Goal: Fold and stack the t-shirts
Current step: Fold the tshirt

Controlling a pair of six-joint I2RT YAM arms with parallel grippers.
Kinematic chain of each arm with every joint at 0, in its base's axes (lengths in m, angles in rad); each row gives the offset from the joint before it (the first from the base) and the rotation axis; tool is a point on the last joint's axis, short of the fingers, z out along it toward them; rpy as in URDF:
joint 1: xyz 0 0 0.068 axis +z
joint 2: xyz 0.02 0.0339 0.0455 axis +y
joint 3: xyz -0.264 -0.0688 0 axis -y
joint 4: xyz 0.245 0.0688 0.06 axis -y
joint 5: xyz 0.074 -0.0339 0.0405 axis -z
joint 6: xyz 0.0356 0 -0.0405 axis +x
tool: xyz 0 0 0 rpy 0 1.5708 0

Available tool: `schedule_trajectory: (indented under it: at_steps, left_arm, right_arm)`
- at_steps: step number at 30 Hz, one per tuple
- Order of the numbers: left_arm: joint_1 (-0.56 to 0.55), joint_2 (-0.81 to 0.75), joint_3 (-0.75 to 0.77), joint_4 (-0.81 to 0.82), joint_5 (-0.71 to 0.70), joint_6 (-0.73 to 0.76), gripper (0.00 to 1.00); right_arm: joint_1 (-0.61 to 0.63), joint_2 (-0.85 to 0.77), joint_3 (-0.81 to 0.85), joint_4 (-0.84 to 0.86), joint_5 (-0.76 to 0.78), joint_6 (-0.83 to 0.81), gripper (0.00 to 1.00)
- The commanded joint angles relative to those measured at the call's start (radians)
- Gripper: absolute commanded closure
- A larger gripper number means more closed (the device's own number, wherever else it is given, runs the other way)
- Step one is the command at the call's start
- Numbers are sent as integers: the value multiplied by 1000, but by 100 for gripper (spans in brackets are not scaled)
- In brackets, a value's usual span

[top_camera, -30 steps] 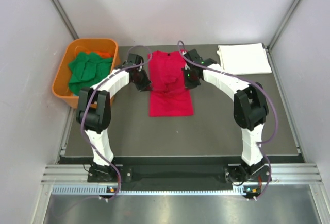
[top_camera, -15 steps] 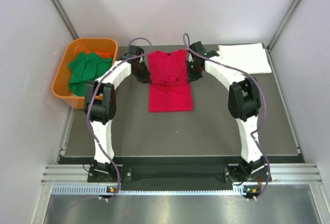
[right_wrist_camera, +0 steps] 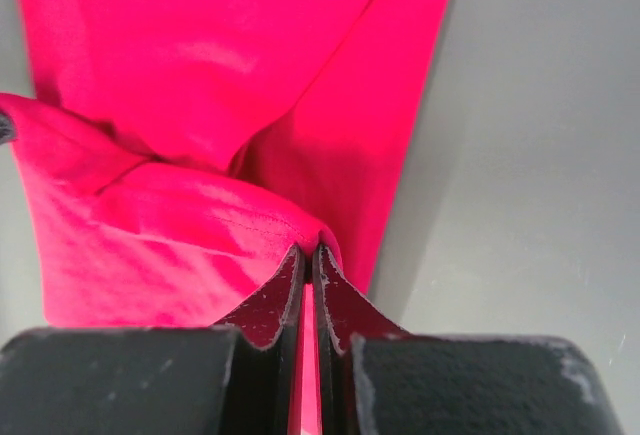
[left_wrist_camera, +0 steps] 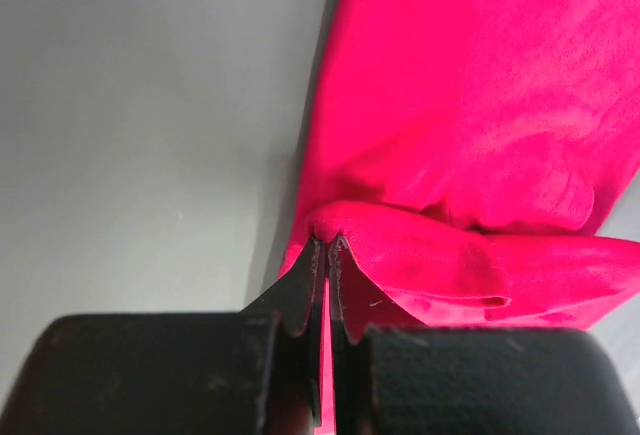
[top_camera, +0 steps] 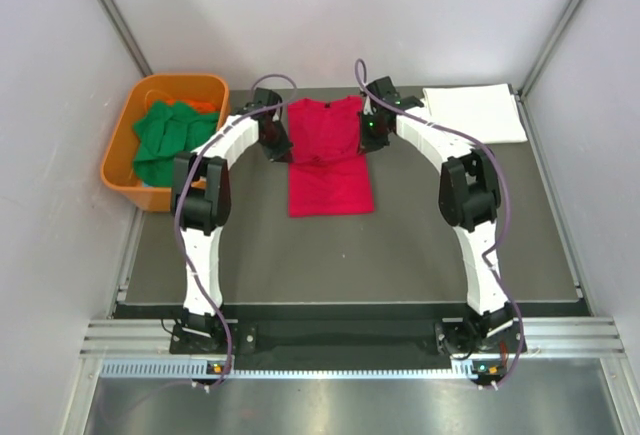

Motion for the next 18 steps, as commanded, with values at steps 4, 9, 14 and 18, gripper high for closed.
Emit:
schedule_trajectory:
  at_steps: [4, 9, 14, 18]
  left_arm:
    - [12, 13, 67, -13, -16, 18, 90]
    - [14, -22, 103, -46, -57, 36, 72]
    - [-35, -189, -72, -6, -179, 64, 67]
    - [-55, -274, -259, 129, -35, 32, 76]
  right_arm:
    - [-30, 34, 54, 48, -16, -3, 96]
    - [-41, 11, 57, 49, -3, 22, 75]
    - [-18, -84, -33, 68, 19, 20, 69]
    - [16, -136, -133, 123, 14, 23, 82]
